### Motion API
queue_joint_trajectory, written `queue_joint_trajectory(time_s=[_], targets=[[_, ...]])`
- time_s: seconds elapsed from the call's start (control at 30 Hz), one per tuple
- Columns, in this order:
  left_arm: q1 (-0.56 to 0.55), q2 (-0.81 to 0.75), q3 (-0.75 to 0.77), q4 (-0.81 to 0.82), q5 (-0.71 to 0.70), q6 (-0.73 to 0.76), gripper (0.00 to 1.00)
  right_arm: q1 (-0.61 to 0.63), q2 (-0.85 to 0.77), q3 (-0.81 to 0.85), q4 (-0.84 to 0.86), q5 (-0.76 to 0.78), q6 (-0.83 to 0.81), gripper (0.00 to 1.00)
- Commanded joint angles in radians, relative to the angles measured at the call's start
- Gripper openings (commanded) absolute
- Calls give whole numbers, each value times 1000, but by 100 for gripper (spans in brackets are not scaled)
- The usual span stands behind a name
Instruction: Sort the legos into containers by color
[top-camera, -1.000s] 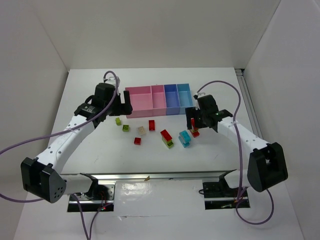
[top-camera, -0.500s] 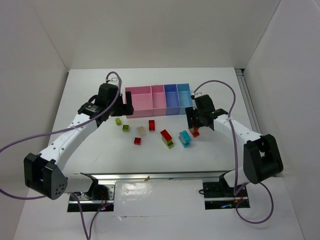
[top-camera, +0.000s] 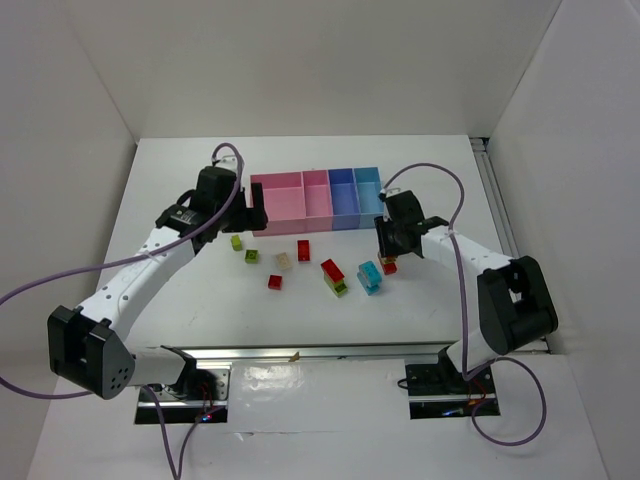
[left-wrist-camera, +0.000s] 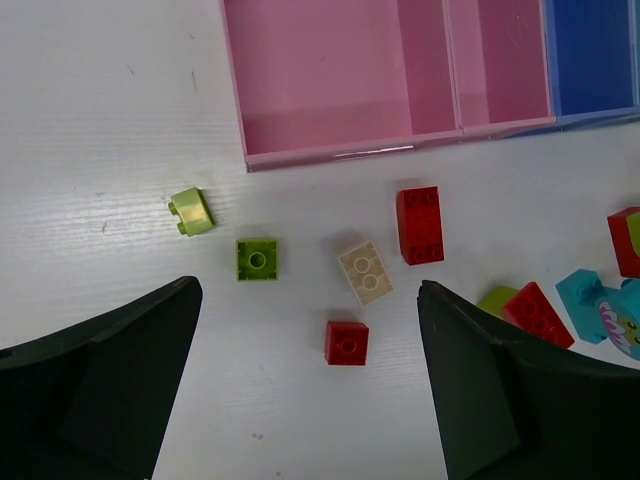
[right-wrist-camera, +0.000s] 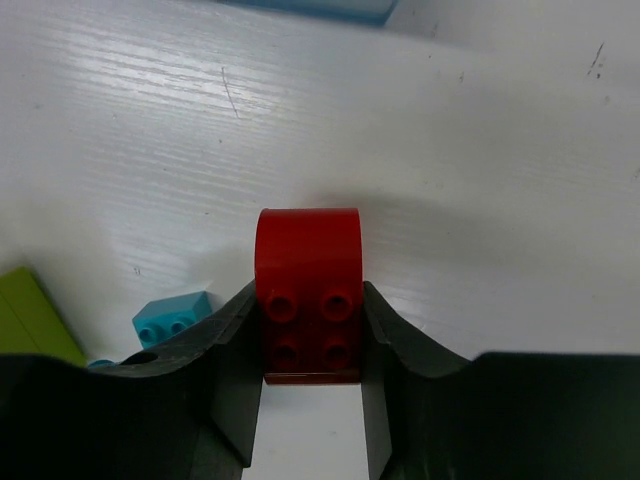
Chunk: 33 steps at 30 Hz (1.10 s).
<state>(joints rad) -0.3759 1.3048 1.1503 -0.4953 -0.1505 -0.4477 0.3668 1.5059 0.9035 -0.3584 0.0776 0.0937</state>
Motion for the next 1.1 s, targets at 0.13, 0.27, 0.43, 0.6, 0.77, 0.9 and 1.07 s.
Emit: queue_joint_trajectory(time_s=[0.13,0.27,0.43,0.6,0.77,0.9,1.07], targets=[[-3,-4,124,11,164,56,100,6,-78,129,-63,53,58,28],[-3,-25,172,44,432,108,100,-17,-185,245,-94,-100,78,23],[8,-35,183,165,744,96,98,-92,-280,256,-22,-447,126,23],[35,-58,95,389,1078,86,95,-144,-328,233,90,-829,187,23],[45,6,77,523,1316,34,100,-170,-348,222,240,-1042,286,23],[32,62,130,493,1313,92,100,-170,-372,201,334,-1082,360,23],[3,129,153,469,1347,98,100,-170,-401,152,452,-1133,442,23]])
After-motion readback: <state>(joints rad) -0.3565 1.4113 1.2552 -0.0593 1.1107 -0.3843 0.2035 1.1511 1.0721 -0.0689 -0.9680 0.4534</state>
